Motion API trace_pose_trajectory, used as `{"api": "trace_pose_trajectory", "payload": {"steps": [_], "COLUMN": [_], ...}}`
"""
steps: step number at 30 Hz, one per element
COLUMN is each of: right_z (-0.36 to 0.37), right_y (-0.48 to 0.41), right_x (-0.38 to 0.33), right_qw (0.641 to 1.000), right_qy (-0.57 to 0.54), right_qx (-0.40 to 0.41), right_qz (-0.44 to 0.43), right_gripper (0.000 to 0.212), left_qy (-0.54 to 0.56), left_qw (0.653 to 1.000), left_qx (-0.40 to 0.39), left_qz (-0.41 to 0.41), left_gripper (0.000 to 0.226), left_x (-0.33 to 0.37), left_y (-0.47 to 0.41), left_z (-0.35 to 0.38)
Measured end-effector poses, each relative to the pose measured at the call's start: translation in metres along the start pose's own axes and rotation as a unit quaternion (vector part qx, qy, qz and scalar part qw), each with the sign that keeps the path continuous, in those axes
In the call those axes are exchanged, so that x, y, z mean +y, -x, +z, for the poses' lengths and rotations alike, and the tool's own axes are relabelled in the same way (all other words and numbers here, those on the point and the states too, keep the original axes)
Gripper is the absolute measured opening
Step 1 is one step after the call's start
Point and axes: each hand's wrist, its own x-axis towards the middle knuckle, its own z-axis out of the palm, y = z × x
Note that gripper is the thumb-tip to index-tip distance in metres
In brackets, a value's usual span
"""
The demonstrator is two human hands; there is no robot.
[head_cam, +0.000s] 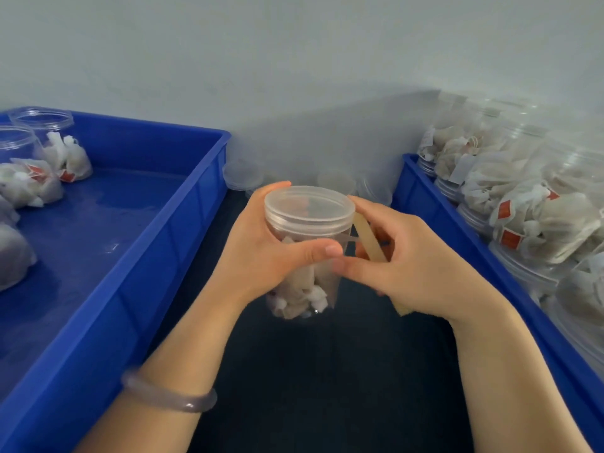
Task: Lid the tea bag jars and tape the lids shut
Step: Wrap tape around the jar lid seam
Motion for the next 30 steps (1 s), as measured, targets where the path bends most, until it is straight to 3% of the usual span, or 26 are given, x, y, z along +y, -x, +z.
{"api": "trace_pose_trajectory", "payload": {"steps": [3,7,11,13,18,23,25,27,30], "right_z": [-0.003,-0.008,-0.008,-0.009,-0.011,-0.011,-0.008,-0.006,0.003], "right_y": [0.003,0.004,0.003,0.002,0.002,0.004,0.002,0.0,-0.004], "right_x": [0.0,0.0,-0.001,0.001,0.003,0.007,0.008,0.009,0.01], "right_qw": [0.997,0.995,0.995,0.995,0.995,0.994,0.992,0.991,0.994], "right_qy": [-0.012,0.018,0.001,-0.012,-0.062,-0.099,-0.11,-0.102,-0.017], "right_qx": [-0.057,-0.008,0.008,0.019,0.009,-0.027,-0.009,0.025,0.075], "right_qz": [0.046,0.097,0.104,0.102,0.08,0.041,0.053,0.083,0.075], "right_gripper": [0.06,0.086,0.052,0.044,0.046,0.068,0.056,0.061,0.057], "left_qy": [0.023,0.063,0.088,0.097,0.133,0.174,0.145,0.088,0.034], "left_qw": [0.999,0.996,0.991,0.99,0.981,0.959,0.967,0.988,0.996], "left_qx": [-0.001,-0.034,-0.055,-0.068,-0.13,-0.212,-0.195,-0.107,-0.06], "left_qz": [-0.022,-0.062,-0.081,-0.078,-0.048,-0.071,-0.08,-0.061,-0.06], "left_gripper": [0.083,0.086,0.079,0.087,0.097,0.103,0.111,0.107,0.114], "left_x": [-0.007,-0.016,-0.02,-0.017,-0.002,0.0,0.002,0.002,0.002], "left_y": [-0.003,-0.005,-0.006,-0.006,-0.003,0.004,0.004,0.001,-0.001], "left_z": [-0.005,-0.01,-0.013,-0.015,-0.014,-0.009,-0.008,-0.007,-0.005]}}
